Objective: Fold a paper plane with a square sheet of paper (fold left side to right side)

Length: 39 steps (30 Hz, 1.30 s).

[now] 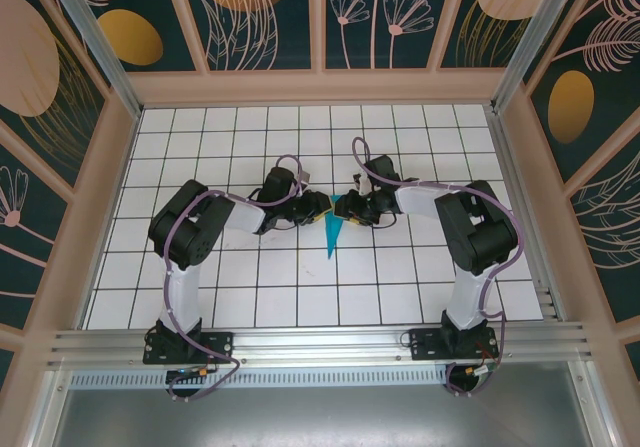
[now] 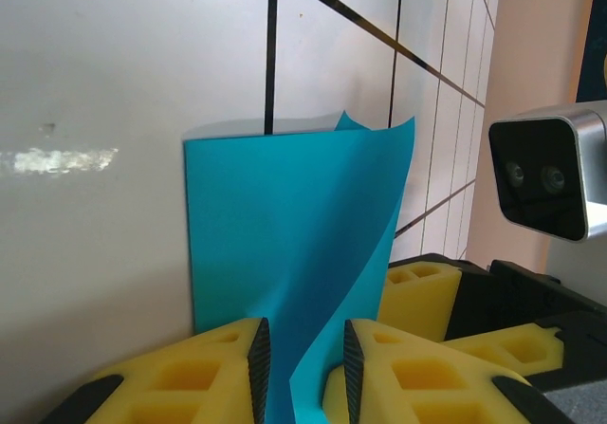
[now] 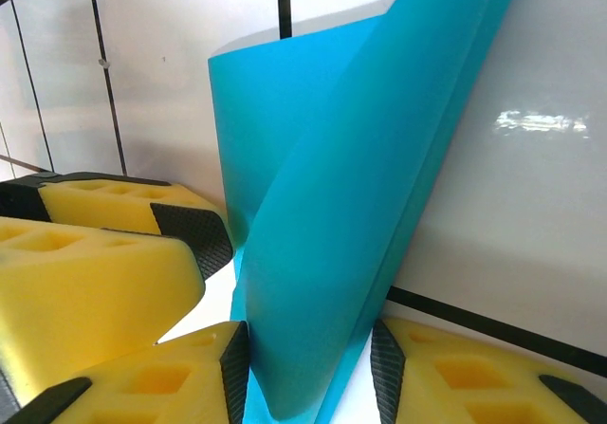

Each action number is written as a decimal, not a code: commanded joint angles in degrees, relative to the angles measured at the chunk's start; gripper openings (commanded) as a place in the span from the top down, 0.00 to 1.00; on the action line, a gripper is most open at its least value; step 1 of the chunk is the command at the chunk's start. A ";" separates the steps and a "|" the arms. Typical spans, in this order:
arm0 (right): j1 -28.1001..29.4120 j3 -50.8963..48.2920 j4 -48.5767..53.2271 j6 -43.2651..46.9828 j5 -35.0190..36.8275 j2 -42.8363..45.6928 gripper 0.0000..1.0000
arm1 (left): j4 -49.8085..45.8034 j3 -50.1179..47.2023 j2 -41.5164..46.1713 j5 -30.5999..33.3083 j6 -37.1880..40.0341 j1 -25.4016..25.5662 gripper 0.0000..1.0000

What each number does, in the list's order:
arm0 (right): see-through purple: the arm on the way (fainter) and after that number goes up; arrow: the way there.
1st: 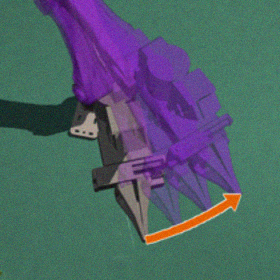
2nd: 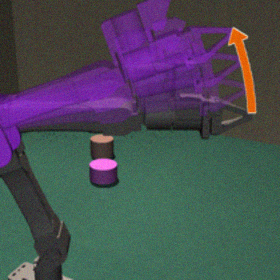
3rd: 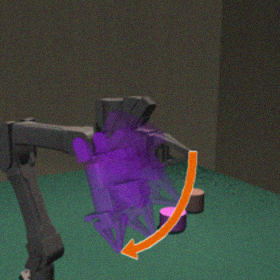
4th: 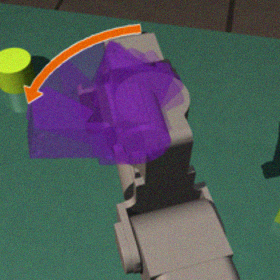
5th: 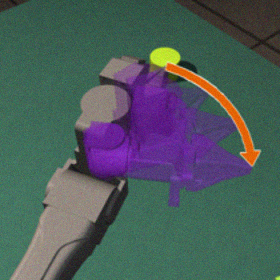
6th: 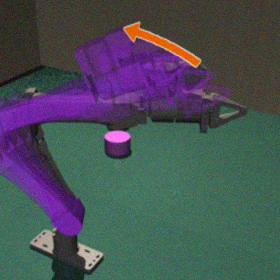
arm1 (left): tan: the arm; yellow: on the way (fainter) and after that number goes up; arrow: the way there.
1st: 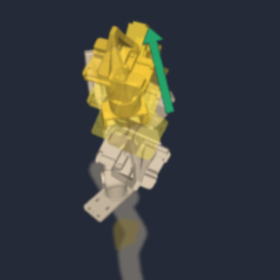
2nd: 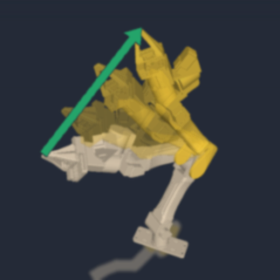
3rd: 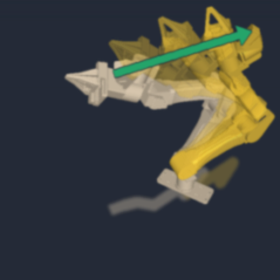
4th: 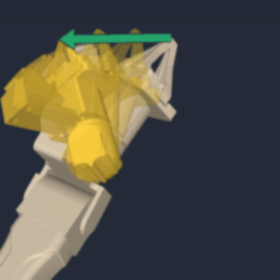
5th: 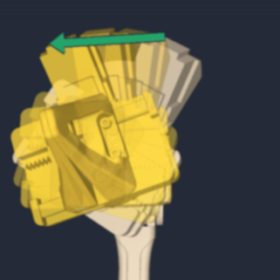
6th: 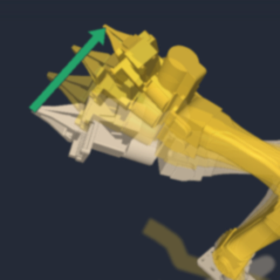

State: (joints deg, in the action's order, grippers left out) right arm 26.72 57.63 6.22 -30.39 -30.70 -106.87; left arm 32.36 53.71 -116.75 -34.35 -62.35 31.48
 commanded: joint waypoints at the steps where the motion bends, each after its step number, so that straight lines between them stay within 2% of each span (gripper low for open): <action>1: 0.40 -1.25 -1.73 0.51 -0.58 0.29 0.58 | -1.20 1.38 -1.03 -1.42 -0.77 -0.37 0.70; 14: -0.48 -3.46 -4.77 -0.37 -2.51 1.78 0.57 | -2.12 1.56 -1.90 -1.65 -0.63 -0.37 0.71; 31: -0.73 -4.62 -6.15 -1.09 -3.66 1.61 0.58 | 0.82 0.87 -2.01 -2.94 -2.31 -0.43 0.82; 39: -0.86 -4.76 -6.22 -1.16 -3.49 1.38 0.59 | 2.77 -0.92 0.12 -2.84 -3.58 -0.38 0.82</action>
State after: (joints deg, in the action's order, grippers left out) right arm 25.85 54.06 0.16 -30.85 -33.06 -105.93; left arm 33.47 54.06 -117.91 -36.45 -65.01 31.38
